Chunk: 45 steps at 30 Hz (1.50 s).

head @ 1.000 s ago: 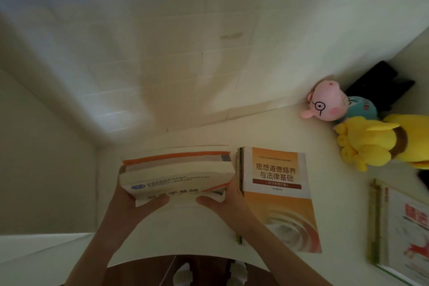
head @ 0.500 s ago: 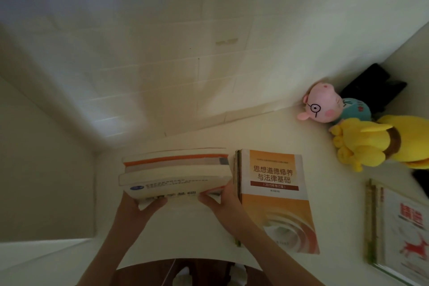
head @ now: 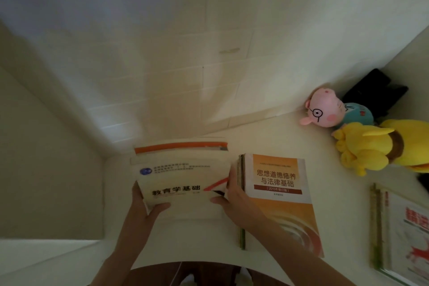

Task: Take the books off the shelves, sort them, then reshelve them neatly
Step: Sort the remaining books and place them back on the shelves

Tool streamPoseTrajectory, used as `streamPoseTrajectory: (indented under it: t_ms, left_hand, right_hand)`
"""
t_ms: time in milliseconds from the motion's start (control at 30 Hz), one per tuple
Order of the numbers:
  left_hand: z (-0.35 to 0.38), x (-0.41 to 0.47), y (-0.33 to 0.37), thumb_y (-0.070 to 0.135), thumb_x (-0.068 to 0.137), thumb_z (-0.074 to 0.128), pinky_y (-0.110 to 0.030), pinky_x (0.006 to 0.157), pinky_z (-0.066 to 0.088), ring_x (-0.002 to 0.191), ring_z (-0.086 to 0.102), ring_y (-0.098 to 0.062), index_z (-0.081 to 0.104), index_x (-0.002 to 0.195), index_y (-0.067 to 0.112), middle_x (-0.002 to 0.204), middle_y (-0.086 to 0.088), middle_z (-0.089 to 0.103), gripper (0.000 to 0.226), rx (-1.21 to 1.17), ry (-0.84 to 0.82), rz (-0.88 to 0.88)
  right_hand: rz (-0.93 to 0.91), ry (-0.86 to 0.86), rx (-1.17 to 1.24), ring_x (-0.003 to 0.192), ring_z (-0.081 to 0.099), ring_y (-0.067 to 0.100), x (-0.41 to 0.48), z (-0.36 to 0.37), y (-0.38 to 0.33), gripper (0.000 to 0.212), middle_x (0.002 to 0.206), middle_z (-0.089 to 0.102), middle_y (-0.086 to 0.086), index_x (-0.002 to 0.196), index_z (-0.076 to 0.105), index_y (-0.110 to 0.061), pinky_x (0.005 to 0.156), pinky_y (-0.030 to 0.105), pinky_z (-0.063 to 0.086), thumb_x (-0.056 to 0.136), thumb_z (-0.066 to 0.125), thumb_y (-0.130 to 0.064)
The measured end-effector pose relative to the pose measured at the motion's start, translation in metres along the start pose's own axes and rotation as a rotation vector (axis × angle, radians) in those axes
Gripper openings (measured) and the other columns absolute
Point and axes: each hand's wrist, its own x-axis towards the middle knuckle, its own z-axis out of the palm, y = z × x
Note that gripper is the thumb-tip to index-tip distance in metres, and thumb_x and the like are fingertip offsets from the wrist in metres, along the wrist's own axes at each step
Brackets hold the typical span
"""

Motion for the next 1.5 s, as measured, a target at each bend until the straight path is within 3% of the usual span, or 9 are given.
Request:
streamPoseTrajectory:
  t_ms: [100, 200, 300, 400, 533, 767, 1067, 1233, 1500]
  left_hand:
    - [-0.009, -0.006, 0.011, 0.000, 0.083, 0.065, -0.022, 0.077, 0.047, 0.092, 0.062, 0.009, 0.007, 0.124, 0.074, 0.112, 0.024, 0.054, 0.103, -0.109, 0.027, -0.012]
    - [-0.016, -0.010, 0.037, 0.019, 0.094, 0.056, -0.012, 0.078, 0.044, 0.094, 0.057, 0.016, 0.007, 0.124, 0.073, 0.121, 0.025, 0.051, 0.079, -0.160, 0.026, 0.010]
    - [-0.026, -0.013, 0.057, 0.058, 0.081, 0.048, -0.017, 0.086, 0.042, 0.098, 0.050, 0.021, 0.023, 0.127, 0.073, 0.121, 0.030, 0.047, 0.054, -0.045, -0.041, 0.084]
    - [-0.037, -0.022, 0.073, 0.067, 0.071, 0.054, -0.022, 0.090, 0.045, 0.101, 0.051, 0.016, 0.036, 0.122, 0.072, 0.117, 0.026, 0.051, 0.054, -0.015, -0.058, 0.156]
    - [-0.050, -0.042, 0.108, 0.043, 0.067, 0.082, -0.021, 0.087, 0.048, 0.096, 0.054, 0.016, 0.039, 0.121, 0.070, 0.111, 0.025, 0.054, 0.075, 0.003, -0.038, 0.255]
    - [-0.072, -0.078, 0.169, 0.024, 0.066, 0.084, -0.006, 0.078, 0.045, 0.094, 0.055, 0.017, 0.040, 0.116, 0.073, 0.108, 0.026, 0.056, 0.082, 0.026, 0.058, 0.453]
    - [-0.099, -0.119, 0.238, 0.030, 0.067, 0.082, -0.014, 0.074, 0.045, 0.094, 0.054, 0.016, 0.040, 0.117, 0.073, 0.104, 0.035, 0.055, 0.078, -0.021, 0.136, 0.684]
    - [-0.113, -0.156, 0.264, 0.031, 0.063, 0.083, -0.022, 0.077, 0.049, 0.093, 0.056, 0.012, 0.042, 0.116, 0.072, 0.101, 0.042, 0.053, 0.079, -0.042, 0.176, 0.786]
    - [-0.146, -0.220, 0.318, 0.063, 0.044, 0.068, -0.007, 0.068, 0.049, 0.099, 0.053, 0.015, 0.042, 0.117, 0.072, 0.111, 0.036, 0.052, 0.078, -0.047, 0.265, 0.988]
  right_hand:
    - [-0.066, 0.058, 0.057, 0.112, 0.053, -0.010, -0.008, -0.008, -0.003, 0.106, 0.127, 0.046, -0.016, 0.127, -0.015, -0.070, 0.103, 0.024, 0.044, 0.090, 0.065, -0.011]
    - [-0.105, 0.100, 0.159, 0.109, 0.060, 0.007, -0.018, -0.012, -0.020, 0.093, 0.130, 0.051, -0.006, 0.133, -0.002, -0.070, 0.095, 0.036, 0.053, 0.090, 0.065, -0.022]
    - [-0.138, 0.080, 0.120, 0.114, 0.056, 0.005, -0.024, -0.021, -0.040, 0.065, 0.133, 0.049, -0.009, 0.135, 0.027, -0.064, 0.093, 0.025, 0.052, 0.093, 0.061, -0.028]
    - [-0.153, 0.047, 0.083, 0.110, 0.053, 0.001, -0.036, -0.033, -0.055, 0.046, 0.125, 0.049, -0.009, 0.128, 0.049, -0.056, 0.091, 0.018, 0.050, 0.094, 0.059, -0.027]
    - [-0.194, 0.091, 0.089, 0.108, 0.054, 0.003, -0.056, -0.048, -0.080, 0.044, 0.121, 0.053, -0.007, 0.124, 0.052, -0.056, 0.091, 0.024, 0.051, 0.092, 0.061, -0.027]
    - [-0.318, 0.126, 0.138, 0.112, 0.057, 0.010, -0.091, -0.072, -0.132, 0.063, 0.122, 0.055, -0.008, 0.117, 0.059, -0.054, 0.083, 0.025, 0.055, 0.076, 0.078, -0.010]
    - [-0.560, 0.212, 0.134, 0.113, 0.059, 0.018, -0.134, -0.092, -0.200, 0.062, 0.128, 0.056, -0.009, 0.120, 0.059, -0.049, 0.084, 0.040, 0.058, 0.066, 0.081, -0.029]
    - [-0.647, 0.253, 0.138, 0.108, 0.062, 0.010, -0.171, -0.096, -0.232, 0.062, 0.117, 0.061, -0.023, 0.114, 0.061, -0.053, 0.078, 0.034, 0.059, 0.063, 0.079, -0.022]
    - [-0.902, 0.274, 0.118, 0.107, 0.063, 0.003, -0.224, -0.108, -0.294, 0.061, 0.117, 0.064, -0.022, 0.107, 0.065, -0.048, 0.074, 0.025, 0.058, 0.056, 0.078, -0.017]
